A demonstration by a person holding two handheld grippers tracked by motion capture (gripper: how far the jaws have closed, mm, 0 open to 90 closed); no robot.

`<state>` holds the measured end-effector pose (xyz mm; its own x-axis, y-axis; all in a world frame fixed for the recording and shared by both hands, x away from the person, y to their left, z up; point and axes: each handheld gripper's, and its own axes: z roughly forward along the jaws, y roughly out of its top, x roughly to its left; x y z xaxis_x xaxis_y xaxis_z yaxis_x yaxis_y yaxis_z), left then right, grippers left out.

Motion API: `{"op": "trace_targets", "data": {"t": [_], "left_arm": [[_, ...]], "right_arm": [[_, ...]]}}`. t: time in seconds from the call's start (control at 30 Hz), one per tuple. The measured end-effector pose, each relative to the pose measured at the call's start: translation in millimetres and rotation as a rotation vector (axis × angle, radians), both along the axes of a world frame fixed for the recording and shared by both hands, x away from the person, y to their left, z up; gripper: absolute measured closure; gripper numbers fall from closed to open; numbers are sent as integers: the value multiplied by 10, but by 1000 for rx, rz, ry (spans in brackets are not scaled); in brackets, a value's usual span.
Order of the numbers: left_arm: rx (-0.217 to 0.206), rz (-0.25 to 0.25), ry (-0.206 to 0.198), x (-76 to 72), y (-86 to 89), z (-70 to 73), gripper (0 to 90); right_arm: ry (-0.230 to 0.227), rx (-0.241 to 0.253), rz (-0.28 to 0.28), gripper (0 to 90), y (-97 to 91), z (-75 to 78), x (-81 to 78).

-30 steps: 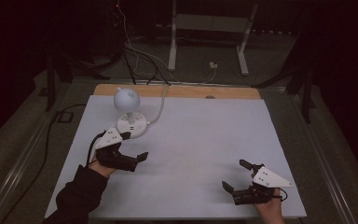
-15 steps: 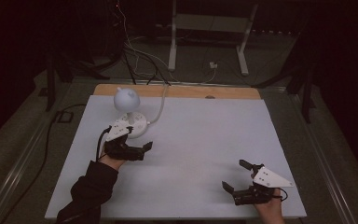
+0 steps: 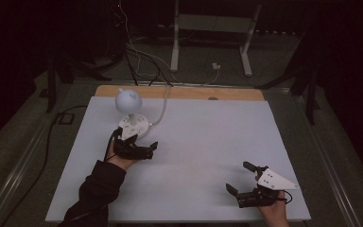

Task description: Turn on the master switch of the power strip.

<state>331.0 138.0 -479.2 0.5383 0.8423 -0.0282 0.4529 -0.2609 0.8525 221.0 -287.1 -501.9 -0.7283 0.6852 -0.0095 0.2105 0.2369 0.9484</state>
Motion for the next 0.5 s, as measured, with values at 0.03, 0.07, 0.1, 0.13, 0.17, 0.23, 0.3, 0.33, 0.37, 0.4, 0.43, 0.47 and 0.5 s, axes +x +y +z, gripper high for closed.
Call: {"op": "trace_targets", "data": {"t": [0.03,0.07,0.1,0.13,0.17,0.23,0.3,0.33,0.37,0.4,0.43,0.47,0.5], "left_arm": [[8,4,1,27,-13,-16,2],[8,4,1,27,-13,-16,2],[16,13,9,52,-23,-36,7],[16,13,9,52,-23,-36,26],[20,35,0,58,-34,-63,42],[21,36,0,62,-38,-76,49],[35,44,-9,64,-46,-97,91],[40,47,-5,73,-48,-105,91],[47,64,-5,84,-48,-115,111],[54,72,-4,96,-42,-122,164],[52,72,-1,111,-36,-130,166],[59,80,-3,125,-34,-137,166],[60,86,-3,155,-23,-146,215]], "right_arm": [[-1,1,0,0,-2,0,1],[-1,0,0,0,-3,0,2],[1,1,1,0,-4,-2,3],[2,1,1,0,-4,-3,3],[1,1,1,0,-4,-3,3],[3,3,2,0,-4,-3,4],[4,2,3,0,-1,-4,2],[4,2,3,0,-1,-4,2],[4,2,4,0,-1,-5,2],[4,3,4,0,-1,-4,3],[4,4,4,0,-1,-3,2],[4,4,4,0,-1,-3,2],[2,4,3,0,-2,-1,0]]}}
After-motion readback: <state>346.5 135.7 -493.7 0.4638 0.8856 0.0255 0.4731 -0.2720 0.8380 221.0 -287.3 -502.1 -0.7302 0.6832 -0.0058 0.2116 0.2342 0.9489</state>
